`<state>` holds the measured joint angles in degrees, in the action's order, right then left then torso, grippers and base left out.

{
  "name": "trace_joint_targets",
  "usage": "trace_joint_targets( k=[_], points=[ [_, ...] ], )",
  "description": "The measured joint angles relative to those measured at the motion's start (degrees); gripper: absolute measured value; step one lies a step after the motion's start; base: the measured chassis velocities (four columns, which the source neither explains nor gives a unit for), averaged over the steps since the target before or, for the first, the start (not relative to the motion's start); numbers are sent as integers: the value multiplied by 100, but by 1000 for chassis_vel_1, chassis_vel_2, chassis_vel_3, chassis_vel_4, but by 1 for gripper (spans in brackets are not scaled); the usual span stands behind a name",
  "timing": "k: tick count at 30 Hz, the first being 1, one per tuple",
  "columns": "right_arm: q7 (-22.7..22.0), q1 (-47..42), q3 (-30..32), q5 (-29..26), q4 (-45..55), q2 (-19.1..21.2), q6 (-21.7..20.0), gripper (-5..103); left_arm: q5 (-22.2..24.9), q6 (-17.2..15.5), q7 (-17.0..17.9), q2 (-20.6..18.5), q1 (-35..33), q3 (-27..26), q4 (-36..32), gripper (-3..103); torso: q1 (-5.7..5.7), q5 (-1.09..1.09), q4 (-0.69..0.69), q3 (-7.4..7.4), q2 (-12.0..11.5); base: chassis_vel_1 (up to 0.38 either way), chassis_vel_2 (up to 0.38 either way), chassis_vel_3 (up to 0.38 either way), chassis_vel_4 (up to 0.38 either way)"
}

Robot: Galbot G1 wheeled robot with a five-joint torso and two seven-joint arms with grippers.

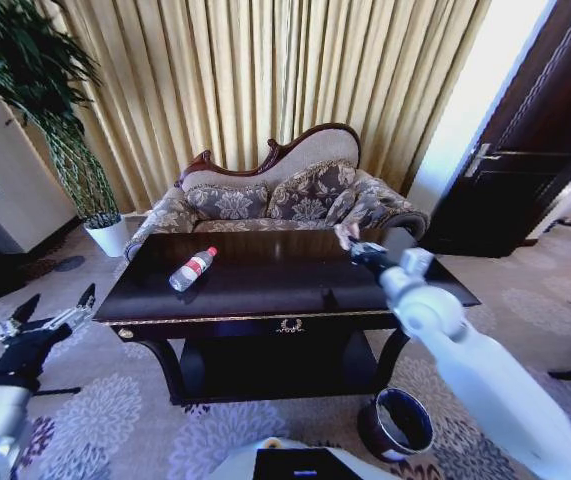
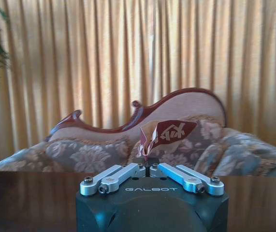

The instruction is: Move to the front of the table and place the trash on the table into the trash bin.

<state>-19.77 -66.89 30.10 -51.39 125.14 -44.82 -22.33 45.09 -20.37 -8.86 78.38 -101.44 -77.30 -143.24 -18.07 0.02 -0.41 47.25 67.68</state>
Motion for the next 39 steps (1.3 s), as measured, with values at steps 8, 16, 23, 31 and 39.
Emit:
trace_joint_targets(
  k=[8,16,23,31,39],
  points=[
    [259,-1576,1543,164,714,-313,188,0,204,-39,6,-399,92,64,102,100,0,-4,-2,0,0,0,0,0,0],
    [390,-2405,1820,552,1262,-916,346,0,353,-348,173,-645,118,-63,179,100,0,-3,-1,0,0,0,0,0,0],
    [428,-2489,1783,609,1382,-1048,338,0,380,-453,228,-658,237,-75,118,100,-2,-2,-1,1,-1,0,0,0,0],
    [433,-2475,1723,685,1351,-1115,334,0,352,-471,200,-605,241,-15,60,100,-3,-2,-1,1,-2,23,-14,-21,23],
    [430,-2472,1627,783,1318,-1216,363,0,301,-470,143,-579,219,27,63,100,-2,-2,-1,1,-1,137,-126,-134,139]
  ],
)
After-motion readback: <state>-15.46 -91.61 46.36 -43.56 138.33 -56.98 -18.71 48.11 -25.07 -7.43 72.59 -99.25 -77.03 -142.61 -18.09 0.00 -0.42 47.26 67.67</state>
